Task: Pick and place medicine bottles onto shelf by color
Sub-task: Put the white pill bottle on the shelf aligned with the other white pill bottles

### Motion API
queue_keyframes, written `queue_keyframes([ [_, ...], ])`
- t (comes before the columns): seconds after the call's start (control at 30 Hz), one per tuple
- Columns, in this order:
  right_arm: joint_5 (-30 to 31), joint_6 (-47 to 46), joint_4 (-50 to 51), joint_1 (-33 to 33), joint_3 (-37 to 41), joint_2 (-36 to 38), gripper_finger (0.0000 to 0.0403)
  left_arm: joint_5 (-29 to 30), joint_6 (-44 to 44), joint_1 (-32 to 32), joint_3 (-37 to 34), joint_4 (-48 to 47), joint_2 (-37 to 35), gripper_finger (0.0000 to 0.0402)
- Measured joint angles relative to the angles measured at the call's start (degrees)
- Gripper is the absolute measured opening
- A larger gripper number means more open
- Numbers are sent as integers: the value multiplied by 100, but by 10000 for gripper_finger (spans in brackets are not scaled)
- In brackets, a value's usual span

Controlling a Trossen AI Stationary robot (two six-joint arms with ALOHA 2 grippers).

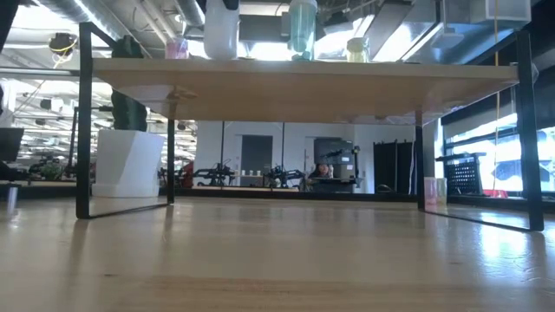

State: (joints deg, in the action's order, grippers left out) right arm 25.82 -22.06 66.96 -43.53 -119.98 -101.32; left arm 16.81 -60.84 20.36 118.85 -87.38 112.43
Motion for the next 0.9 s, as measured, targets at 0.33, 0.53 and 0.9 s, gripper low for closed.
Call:
queue_keyframes([
  [0.33,0,2,0,0,0,0,183,1,-160,65,0,-6,1,122],
  [0.53,0,1,-2,1,0,0,183,1,-210,83,0,-37,1,122],
  [0.9,0,0,-1,0,0,0,183,1,-342,79,2,-47,1,122],
])
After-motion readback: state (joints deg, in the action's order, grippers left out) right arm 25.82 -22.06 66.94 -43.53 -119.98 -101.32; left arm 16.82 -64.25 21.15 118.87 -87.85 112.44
